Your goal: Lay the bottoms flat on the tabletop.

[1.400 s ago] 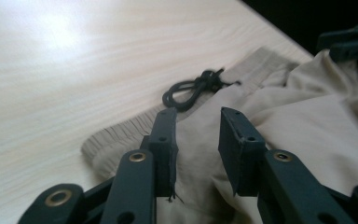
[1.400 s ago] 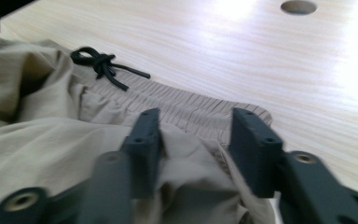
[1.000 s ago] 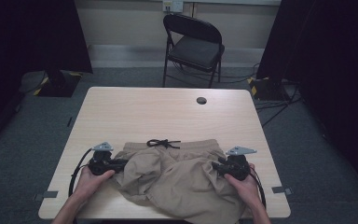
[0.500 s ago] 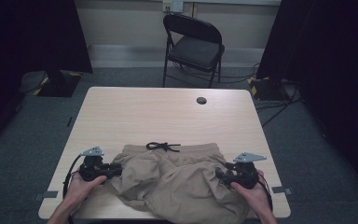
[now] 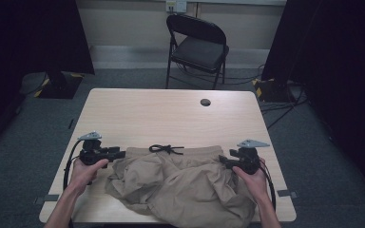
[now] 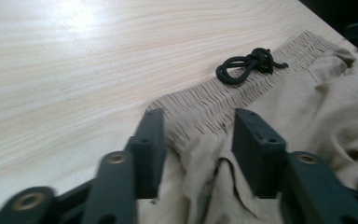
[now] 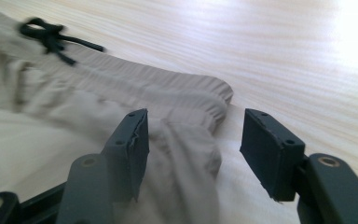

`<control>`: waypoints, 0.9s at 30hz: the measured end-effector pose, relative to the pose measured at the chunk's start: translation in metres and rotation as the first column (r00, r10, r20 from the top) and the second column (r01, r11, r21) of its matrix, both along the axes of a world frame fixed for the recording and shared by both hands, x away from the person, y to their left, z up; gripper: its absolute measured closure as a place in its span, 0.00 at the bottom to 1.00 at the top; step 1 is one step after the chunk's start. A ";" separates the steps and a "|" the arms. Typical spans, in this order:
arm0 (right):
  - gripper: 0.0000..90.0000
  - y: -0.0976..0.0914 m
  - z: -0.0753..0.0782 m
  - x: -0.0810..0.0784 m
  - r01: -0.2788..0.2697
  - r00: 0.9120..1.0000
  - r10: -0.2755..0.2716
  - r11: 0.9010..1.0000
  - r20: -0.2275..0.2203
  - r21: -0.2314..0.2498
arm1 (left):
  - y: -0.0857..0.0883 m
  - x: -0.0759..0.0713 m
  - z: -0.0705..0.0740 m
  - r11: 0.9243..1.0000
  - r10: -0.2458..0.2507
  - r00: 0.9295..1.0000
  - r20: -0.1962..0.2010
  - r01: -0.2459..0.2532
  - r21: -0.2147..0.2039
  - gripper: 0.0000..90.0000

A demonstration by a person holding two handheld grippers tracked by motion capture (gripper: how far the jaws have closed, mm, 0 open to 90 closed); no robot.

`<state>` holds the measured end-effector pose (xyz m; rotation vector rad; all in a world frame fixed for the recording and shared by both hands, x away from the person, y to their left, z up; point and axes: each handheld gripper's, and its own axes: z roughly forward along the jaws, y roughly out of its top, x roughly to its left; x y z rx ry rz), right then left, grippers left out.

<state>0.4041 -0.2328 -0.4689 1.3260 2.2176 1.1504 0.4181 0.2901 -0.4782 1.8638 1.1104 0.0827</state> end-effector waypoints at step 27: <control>0.78 0.009 -0.024 0.004 0.000 0.998 0.000 1.000 -0.061 -0.004 | -0.008 -0.003 -0.023 1.000 -0.016 0.994 -0.111 0.013 -0.028 0.75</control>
